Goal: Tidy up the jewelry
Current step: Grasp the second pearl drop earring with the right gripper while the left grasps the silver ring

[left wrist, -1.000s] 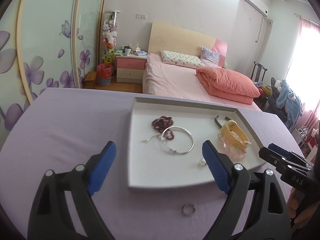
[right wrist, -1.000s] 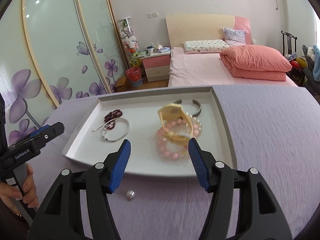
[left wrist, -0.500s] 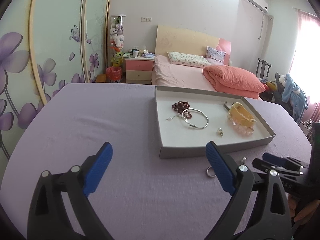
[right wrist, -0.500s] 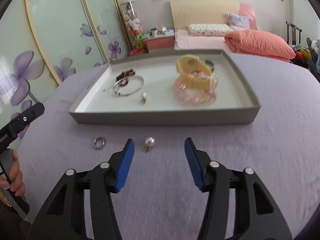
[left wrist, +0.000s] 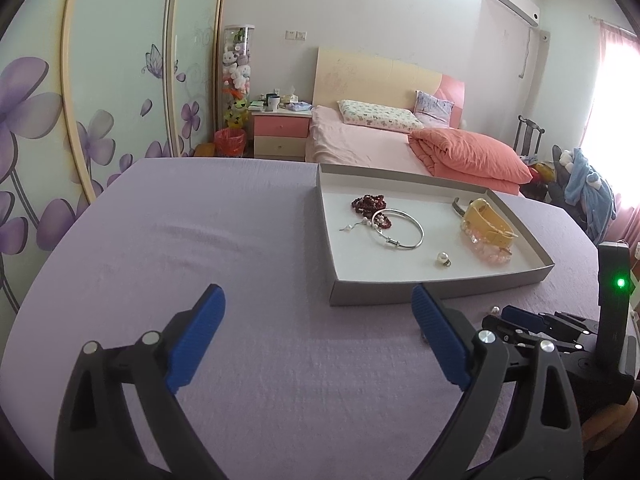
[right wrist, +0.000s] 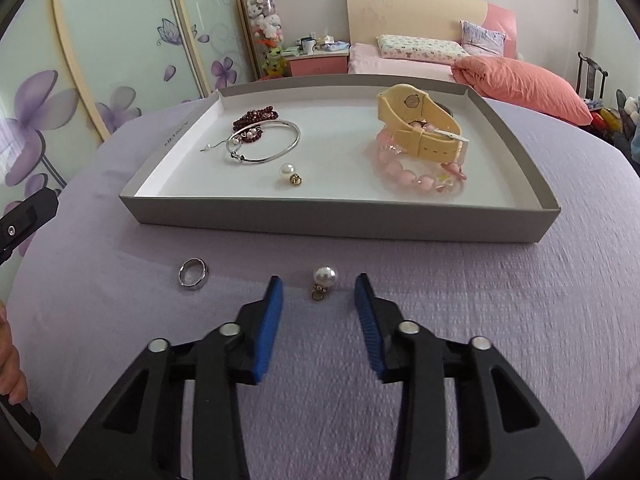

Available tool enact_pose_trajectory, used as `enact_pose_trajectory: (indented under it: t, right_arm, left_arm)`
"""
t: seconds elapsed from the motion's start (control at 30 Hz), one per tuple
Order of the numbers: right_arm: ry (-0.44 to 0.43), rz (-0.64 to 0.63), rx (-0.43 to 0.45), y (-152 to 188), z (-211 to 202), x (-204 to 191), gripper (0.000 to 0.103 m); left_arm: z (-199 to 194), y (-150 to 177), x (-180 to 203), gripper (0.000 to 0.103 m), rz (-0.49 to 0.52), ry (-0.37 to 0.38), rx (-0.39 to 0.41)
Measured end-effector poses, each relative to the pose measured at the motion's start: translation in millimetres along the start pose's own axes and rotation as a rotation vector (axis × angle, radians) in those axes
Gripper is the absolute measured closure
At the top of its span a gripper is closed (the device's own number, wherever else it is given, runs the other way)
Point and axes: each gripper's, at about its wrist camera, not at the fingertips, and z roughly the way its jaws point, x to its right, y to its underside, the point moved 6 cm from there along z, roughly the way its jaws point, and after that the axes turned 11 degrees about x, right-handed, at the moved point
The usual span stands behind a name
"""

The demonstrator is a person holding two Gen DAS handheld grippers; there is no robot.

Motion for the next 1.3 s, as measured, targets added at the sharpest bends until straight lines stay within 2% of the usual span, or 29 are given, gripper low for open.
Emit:
enact_pose_trajectory:
  t: [0.27, 0.5, 0.57, 0.6, 0.97, 1.3]
  right_arm:
    - [0.035, -0.038, -0.005, -1.4, 3.8, -6.0, 0.077]
    - [0.035, -0.045, -0.006, -0.2, 2.6, -7.1, 0.079]
    - [0.032, -0.045, -0.006, -1.4, 4.2, -7.2, 0.088]
    - [0.031, -0.045, -0.006, -2.5, 4.8, -6.8, 0.089]
    - [0.028, -0.012, -0.009, 1.8, -4.9, 10.2, 0.089]
    - [0.066, 0.062, 0.021, 0.0, -24.2, 52.2, 0.089]
  left_arm:
    - [3.5, 3.7, -3.9, 0.009, -0.007, -0.004, -0.012]
    - [7.0, 7.9, -1.1, 0.009, -0.003, -0.001, -0.028]
    - [7.2, 8.4, 1.3, 0.009, 0.000, 0.001, -0.029]
    - [8.8, 8.0, 1.6, 0.009, 0.003, 0.001, -0.030]
    - [12.0, 16.8, 20.9, 0.009, 0.041, 0.026, -0.053]
    - [19.5, 36.8, 67.8, 0.009, 0.096, 0.113, -0.112]
